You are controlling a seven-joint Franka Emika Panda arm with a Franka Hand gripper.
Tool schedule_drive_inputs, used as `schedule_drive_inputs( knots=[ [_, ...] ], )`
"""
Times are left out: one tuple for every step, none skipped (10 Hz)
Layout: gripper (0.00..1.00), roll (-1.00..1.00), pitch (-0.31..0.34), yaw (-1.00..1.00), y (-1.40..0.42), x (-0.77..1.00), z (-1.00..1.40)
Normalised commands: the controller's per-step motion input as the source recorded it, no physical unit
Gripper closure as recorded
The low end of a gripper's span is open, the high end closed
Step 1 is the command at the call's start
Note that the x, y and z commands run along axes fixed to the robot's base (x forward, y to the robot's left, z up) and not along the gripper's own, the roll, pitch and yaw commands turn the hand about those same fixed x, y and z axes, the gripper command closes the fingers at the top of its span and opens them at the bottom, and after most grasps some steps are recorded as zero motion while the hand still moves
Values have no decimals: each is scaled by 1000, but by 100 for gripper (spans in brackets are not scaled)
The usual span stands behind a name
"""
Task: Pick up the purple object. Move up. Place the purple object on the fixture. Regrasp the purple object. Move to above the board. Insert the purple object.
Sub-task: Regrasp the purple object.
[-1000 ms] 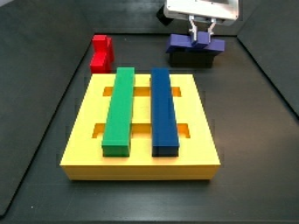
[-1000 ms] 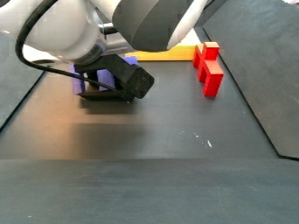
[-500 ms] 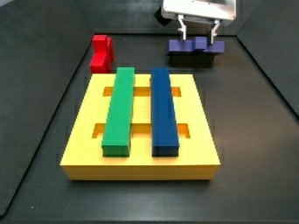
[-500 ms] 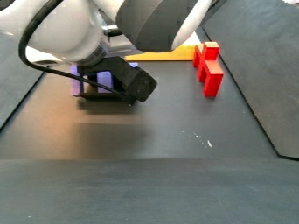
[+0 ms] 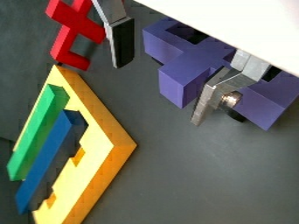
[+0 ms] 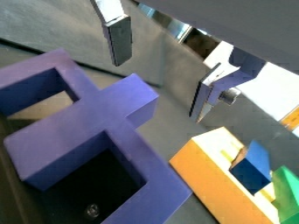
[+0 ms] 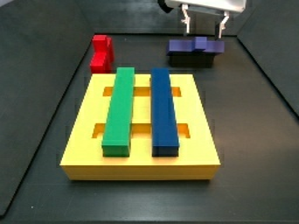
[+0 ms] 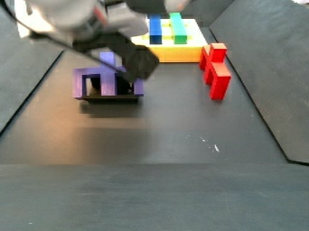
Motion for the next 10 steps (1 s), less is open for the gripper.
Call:
schedule_drive_inputs(
  knots=[
    [0,1000,171,69,-231,20,137],
    [0,1000,194,100,-217,29,123],
    [0,1000,223,149,-191,83,103],
    [0,1000,191,163,-177,57,129],
    [0,1000,200,163,-160,51,106],
    [0,1000,220,157,-126,74,114],
    [0,1000,231,143,-66,100,91],
    [0,1000,217,114,0,111,57],
    [0,1000,191,66,26,123,37],
    [0,920,206,23,114,126,100]
  ],
)
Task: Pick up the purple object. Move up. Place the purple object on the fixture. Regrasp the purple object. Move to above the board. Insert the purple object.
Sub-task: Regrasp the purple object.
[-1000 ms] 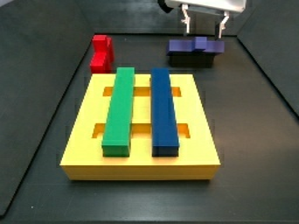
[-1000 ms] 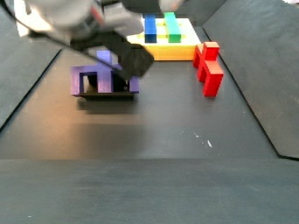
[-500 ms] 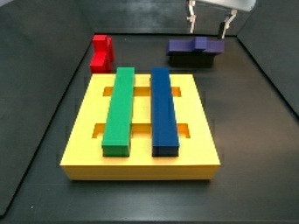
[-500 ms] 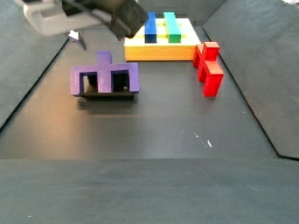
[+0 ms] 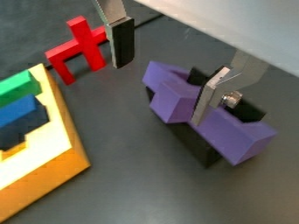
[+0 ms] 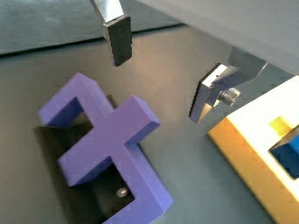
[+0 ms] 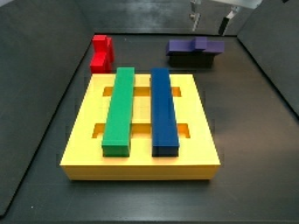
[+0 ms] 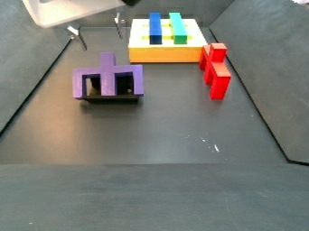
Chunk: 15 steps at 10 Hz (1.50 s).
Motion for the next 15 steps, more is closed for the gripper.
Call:
schedule_drive_inputs(
  knots=[
    [0,834,214,0,131,134,146],
    [0,806,206,0,106,106,169],
    [0,831,211,0,86,103,151],
    [0,854,217,0,43,109,151],
    [0,880,280,49,-97,220,231],
    [0,1000,260,114,-206,200,209],
    [0,1000,229,114,-317,143,203],
    [0,1000,189,126,-357,91,143],
    [0,1000,166,103,-357,66,29],
    [0,1000,146,69,-229,134,0],
    [0,886,54,0,0,83,-137],
    [0,843,91,0,206,40,-83],
    [0,706,94,0,314,20,-69],
    [0,651,154,-63,189,174,-94],
    [0,794,257,-180,-200,363,-263]
  ],
)
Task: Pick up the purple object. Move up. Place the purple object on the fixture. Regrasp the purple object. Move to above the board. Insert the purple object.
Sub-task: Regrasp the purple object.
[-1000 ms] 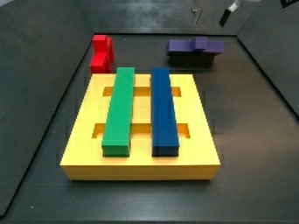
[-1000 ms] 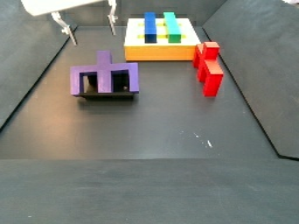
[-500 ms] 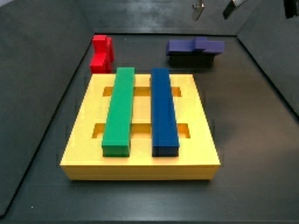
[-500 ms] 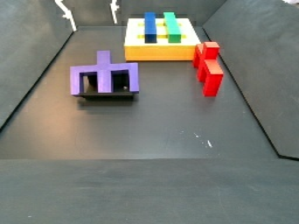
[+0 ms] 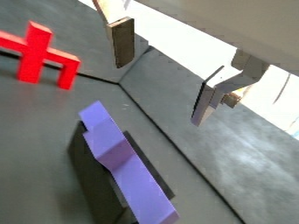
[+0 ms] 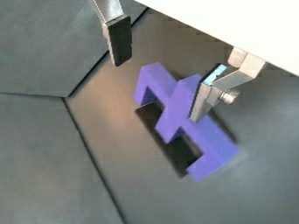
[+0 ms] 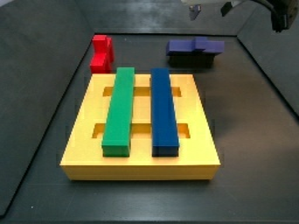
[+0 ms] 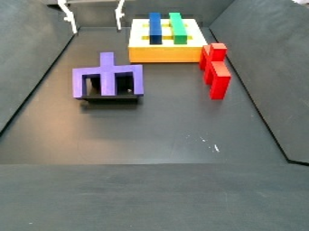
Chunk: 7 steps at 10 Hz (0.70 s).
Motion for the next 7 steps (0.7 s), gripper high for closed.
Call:
schedule_drive_inputs(
  knots=[
    [0,751,214,-269,-511,211,-466],
    [0,477,120,-334,-429,0,-546],
    [0,311,160,-400,-243,0,-414],
    [0,171,97,-334,-83,-6,-331],
    [0,166,6,-49,0,-137,-129],
    [0,0,9,0,0,0,0],
    [0,-23,0,0,31,40,-206]
  ],
)
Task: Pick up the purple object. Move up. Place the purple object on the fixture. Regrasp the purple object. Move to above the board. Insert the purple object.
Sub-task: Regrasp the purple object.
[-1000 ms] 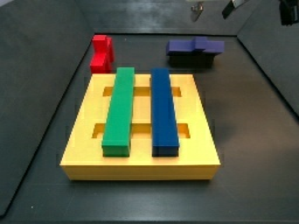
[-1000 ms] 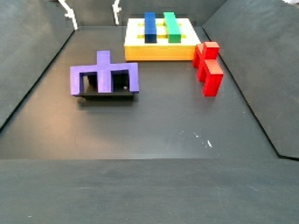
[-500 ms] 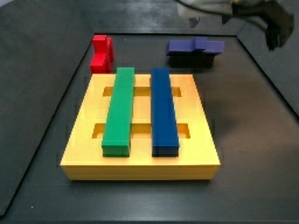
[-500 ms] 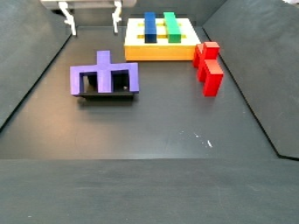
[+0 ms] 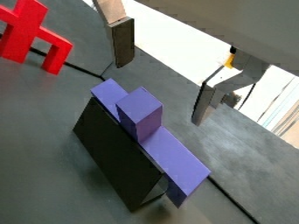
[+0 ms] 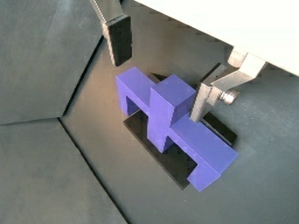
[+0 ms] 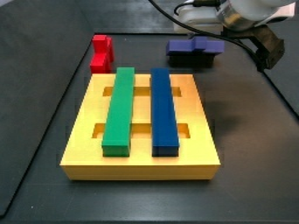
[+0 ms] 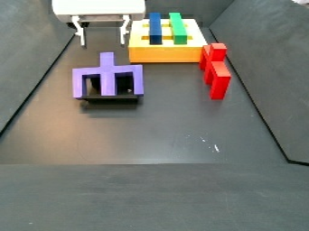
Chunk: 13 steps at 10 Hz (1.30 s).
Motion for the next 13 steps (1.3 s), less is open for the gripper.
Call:
schedule_drive_inputs(
  knots=[
    [0,-391,0,-94,300,3,-366],
    [0,-297,11,-103,280,17,-326],
    [0,-17,94,-74,160,54,-171],
    [0,140,166,-29,31,51,-151],
    [0,294,117,-43,0,0,-266],
    [0,246,74,-83,0,0,-346],
    [0,140,114,-106,0,0,-131],
    [0,29,120,0,0,43,0],
    [0,0,0,0,0,0,0],
    [100,0,0,0,0,0,0],
    [100,0,0,0,0,0,0],
    [100,0,0,0,0,0,0],
    [100,0,0,0,0,0,0]
  ],
)
